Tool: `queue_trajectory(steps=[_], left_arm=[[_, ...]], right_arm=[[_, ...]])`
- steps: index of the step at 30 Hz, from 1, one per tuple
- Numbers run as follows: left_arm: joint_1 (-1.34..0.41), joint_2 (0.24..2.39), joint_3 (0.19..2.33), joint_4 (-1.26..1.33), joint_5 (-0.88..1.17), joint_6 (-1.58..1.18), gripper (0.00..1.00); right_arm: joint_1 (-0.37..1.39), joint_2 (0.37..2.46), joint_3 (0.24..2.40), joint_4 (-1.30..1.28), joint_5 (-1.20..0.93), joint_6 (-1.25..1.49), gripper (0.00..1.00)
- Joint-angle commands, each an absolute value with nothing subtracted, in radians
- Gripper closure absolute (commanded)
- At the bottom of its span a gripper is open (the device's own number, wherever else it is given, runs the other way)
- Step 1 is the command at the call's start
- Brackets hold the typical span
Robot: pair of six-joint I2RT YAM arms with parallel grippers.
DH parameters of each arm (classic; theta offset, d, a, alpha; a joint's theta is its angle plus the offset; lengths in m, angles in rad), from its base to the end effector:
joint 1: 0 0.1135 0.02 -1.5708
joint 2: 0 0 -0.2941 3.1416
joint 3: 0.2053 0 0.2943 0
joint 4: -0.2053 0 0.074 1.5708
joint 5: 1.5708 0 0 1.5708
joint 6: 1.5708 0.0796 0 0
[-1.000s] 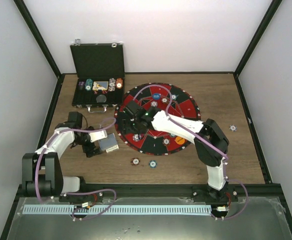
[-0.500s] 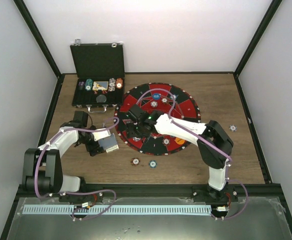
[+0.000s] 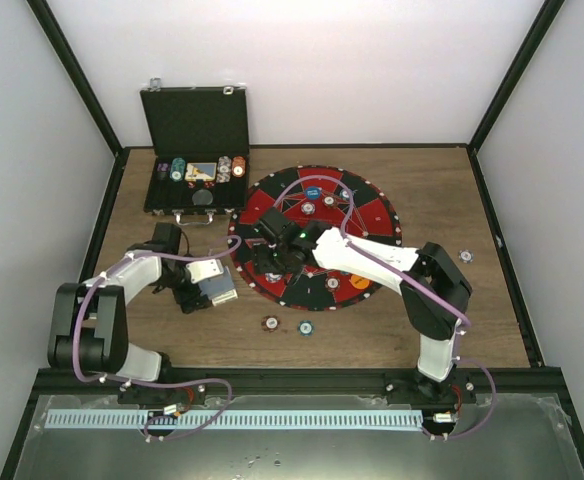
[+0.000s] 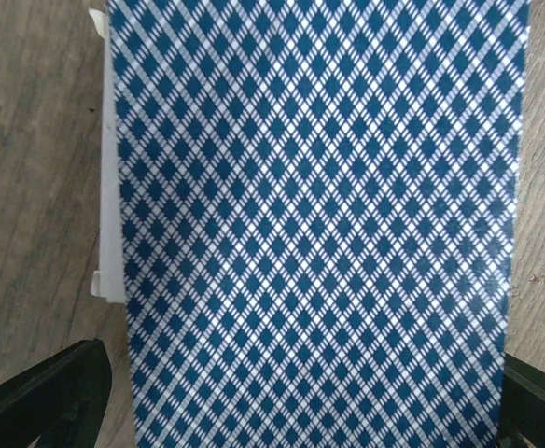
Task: Distribute texas hold em gaming equipment
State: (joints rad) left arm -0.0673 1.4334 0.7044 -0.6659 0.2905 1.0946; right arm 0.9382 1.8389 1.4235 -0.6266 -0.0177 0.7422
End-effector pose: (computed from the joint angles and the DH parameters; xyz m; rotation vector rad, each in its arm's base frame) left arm 0.2587 -0.0403 0.1097 1.5877 2.3516 -0.2386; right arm 0.2727 0.3744 0.2031 -0.2751 2.7316 0.5698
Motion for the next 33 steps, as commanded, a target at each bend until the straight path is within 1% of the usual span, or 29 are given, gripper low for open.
queue_trajectory(steps=[1, 9, 18, 20, 22, 23, 24, 25, 33], left_arm=[[-0.075, 1.465, 0.704, -0.649, 0.282, 1.084, 0.00], [-0.075, 1.517, 0.730, -0.650, 0.273, 1.078, 0.00], [-0.077, 1.543, 0.726, -0.655, 0.268, 1.118, 0.12], [-0.077, 1.543, 0.718, -0.653, 0.264, 1.126, 0.13], [-0.080, 1.543, 0.714, -0.652, 0.262, 1.127, 0.12], [-0.082, 1.541, 0.712, -0.651, 0.263, 1.129, 0.10], [-0.083, 1.537, 0.709, -0.647, 0.264, 1.133, 0.04], [-0.086, 1.532, 0.703, -0.644, 0.264, 1.136, 0.01], [-0.093, 1.531, 0.701, -0.641, 0.260, 1.171, 0.00]], right_arm=[[0.936, 1.795, 1.416, -0.627, 0.000, 0.750, 0.29], [0.936, 1.786, 1.403, -0.634, 0.006, 0.750, 0.30], [0.926, 1.770, 1.364, -0.614, -0.011, 0.749, 0.31], [0.924, 1.766, 1.352, -0.605, -0.020, 0.747, 0.31], [0.923, 1.765, 1.342, -0.600, -0.024, 0.749, 0.32], [0.923, 1.765, 1.337, -0.597, -0.026, 0.750, 0.32], [0.922, 1.766, 1.334, -0.594, -0.030, 0.751, 0.32], [0.922, 1.767, 1.332, -0.593, -0.032, 0.752, 0.33], [0.922, 1.760, 1.317, -0.589, -0.035, 0.755, 0.34]])
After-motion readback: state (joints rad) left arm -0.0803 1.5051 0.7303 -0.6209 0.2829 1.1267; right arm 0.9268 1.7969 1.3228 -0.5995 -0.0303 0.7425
